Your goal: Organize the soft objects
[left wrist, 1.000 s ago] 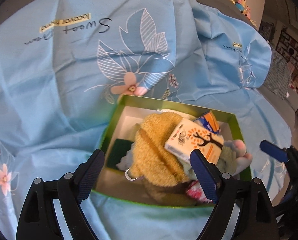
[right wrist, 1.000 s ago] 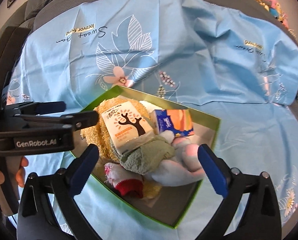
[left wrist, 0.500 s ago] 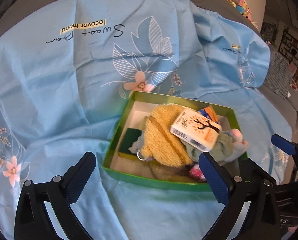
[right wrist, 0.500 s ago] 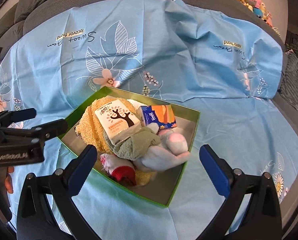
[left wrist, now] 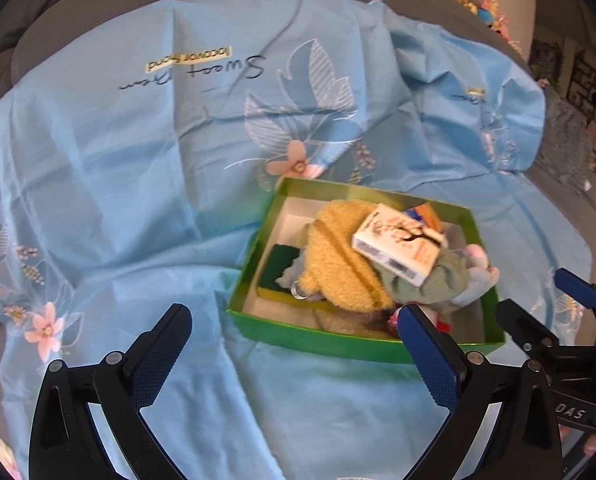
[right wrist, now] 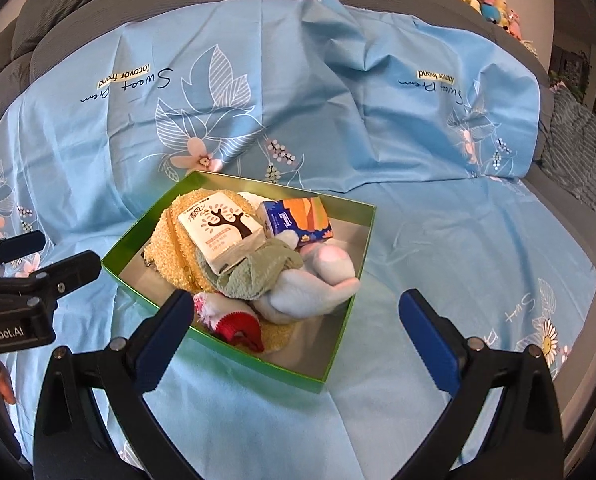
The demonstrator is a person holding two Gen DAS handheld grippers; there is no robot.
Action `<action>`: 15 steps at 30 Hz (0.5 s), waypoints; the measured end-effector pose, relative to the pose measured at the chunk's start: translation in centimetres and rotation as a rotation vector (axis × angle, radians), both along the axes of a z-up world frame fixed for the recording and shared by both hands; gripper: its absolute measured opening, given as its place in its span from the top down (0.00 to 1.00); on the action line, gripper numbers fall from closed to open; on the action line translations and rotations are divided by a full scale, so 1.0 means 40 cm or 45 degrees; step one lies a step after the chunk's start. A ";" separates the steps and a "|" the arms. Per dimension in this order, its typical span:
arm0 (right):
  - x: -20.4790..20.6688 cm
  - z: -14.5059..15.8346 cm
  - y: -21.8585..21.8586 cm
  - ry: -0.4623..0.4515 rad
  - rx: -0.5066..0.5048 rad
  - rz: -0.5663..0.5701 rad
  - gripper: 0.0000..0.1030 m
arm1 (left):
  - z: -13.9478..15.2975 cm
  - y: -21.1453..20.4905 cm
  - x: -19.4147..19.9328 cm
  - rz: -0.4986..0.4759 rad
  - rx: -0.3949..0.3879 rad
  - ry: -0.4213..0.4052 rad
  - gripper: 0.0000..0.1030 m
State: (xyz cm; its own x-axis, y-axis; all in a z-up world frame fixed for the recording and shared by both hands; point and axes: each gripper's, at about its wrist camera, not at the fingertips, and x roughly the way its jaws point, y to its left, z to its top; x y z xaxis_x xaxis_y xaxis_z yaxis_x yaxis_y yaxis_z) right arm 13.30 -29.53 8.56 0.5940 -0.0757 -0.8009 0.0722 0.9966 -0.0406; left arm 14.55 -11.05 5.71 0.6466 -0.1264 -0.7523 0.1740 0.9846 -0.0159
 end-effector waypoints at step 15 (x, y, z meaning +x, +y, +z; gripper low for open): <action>0.024 -0.041 -0.006 0.051 0.030 -0.003 0.01 | -0.040 0.034 0.032 0.078 -0.041 0.141 0.01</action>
State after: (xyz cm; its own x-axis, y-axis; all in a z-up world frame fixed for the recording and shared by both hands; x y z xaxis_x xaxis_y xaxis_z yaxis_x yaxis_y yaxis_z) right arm 14.24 -29.77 6.90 0.5611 -0.0578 -0.8257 0.0735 0.9971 -0.0198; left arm 15.82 -9.71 4.11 0.5668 -0.1142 -0.8159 0.1087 0.9921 -0.0633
